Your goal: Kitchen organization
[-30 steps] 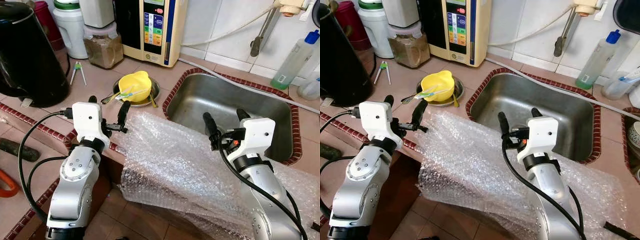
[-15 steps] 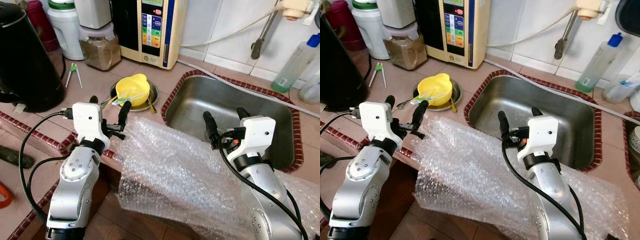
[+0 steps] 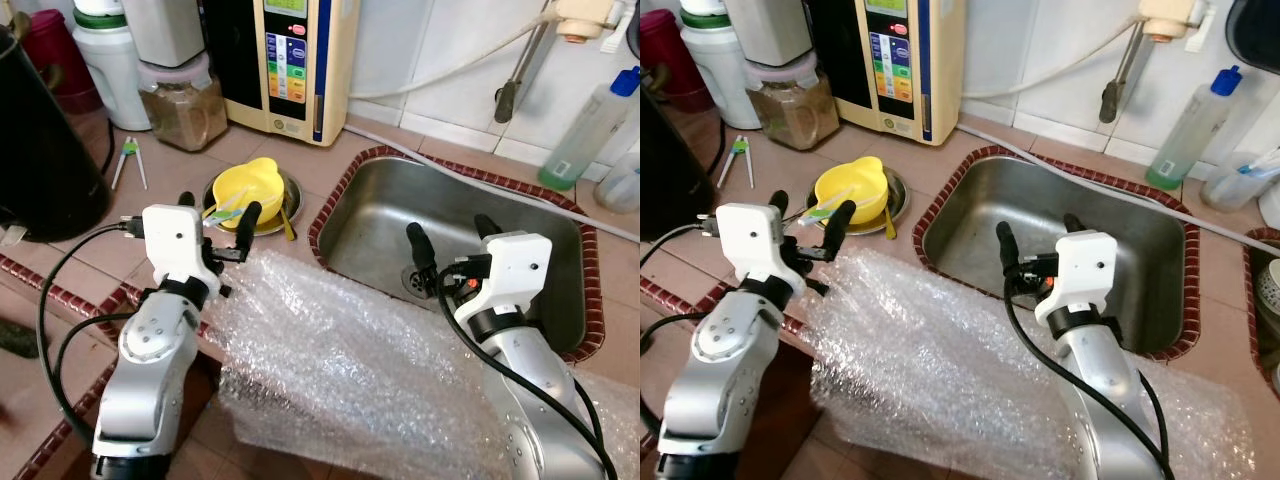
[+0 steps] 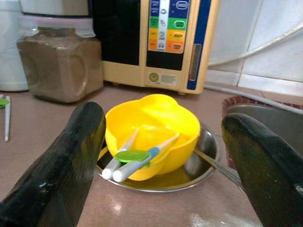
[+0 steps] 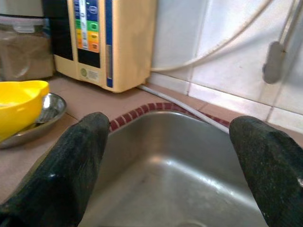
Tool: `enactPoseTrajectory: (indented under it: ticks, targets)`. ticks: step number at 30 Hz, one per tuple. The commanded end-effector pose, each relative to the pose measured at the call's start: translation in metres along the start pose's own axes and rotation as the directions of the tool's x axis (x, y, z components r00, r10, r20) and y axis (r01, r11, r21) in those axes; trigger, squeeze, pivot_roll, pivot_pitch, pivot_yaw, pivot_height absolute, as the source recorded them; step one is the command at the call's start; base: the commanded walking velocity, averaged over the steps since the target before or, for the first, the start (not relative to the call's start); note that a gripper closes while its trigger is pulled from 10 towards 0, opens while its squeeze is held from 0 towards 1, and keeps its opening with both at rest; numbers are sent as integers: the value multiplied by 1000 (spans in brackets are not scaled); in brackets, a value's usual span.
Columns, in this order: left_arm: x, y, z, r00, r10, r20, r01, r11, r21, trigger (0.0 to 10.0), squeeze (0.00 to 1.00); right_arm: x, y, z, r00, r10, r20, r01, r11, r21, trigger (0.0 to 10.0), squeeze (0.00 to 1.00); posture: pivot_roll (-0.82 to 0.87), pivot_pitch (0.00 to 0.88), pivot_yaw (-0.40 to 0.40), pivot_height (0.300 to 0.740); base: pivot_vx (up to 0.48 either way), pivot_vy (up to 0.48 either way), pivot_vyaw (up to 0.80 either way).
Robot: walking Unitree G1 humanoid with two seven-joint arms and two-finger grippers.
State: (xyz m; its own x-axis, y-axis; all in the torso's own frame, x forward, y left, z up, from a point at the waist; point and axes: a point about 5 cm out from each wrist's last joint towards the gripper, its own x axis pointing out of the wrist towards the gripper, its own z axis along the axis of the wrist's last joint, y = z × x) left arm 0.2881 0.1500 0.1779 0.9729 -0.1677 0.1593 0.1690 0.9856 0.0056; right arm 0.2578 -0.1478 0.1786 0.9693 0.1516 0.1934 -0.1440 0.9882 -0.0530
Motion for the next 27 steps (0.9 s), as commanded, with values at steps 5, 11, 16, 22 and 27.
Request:
enactPoseTrajectory:
  ticks: [5, 11, 16, 22, 27]
  targets:
    - [-2, 2, -1, 1000, -1, -10, 1, 1000, 4, 10000, 0, 0, -1, 0, 1000, 1, -1, -1, 1000, -7, 10000, 0, 5, 113, -55, 740, 285, 0, 0]
    - [-2, 2, -1, 1000, 0, -14, 0, 1000, 2, 10000, 0, 0, 0, -1, 1000, 2, -1, -2, 1000, -6, 10000, 0, 6, 115, -54, 740, 290, 0, 0]
    - [-3, 1, -2, 1000, 4, -15, -4, 1000, -15, 10000, 0, -1, 0, -1, 1000, 1, -5, -1, 1000, -6, 10000, 0, 5, 118, -54, 740, 49, 0, 0]
    - [-3, 1, -2, 1000, 4, -18, -4, 1000, -9, 10000, 0, -2, 0, -1, 1000, 3, -5, -3, 1000, -7, 10000, 0, 7, 119, -55, 740, 0, 0, 0]
    - [-4, 1, -3, 1000, 15, -25, -14, 1000, 3, 10000, 0, -2, 1, -1, 1000, 8, -4, -8, 1000, -4, 10000, 0, 9, 118, -56, 740, 0, 0, 0]
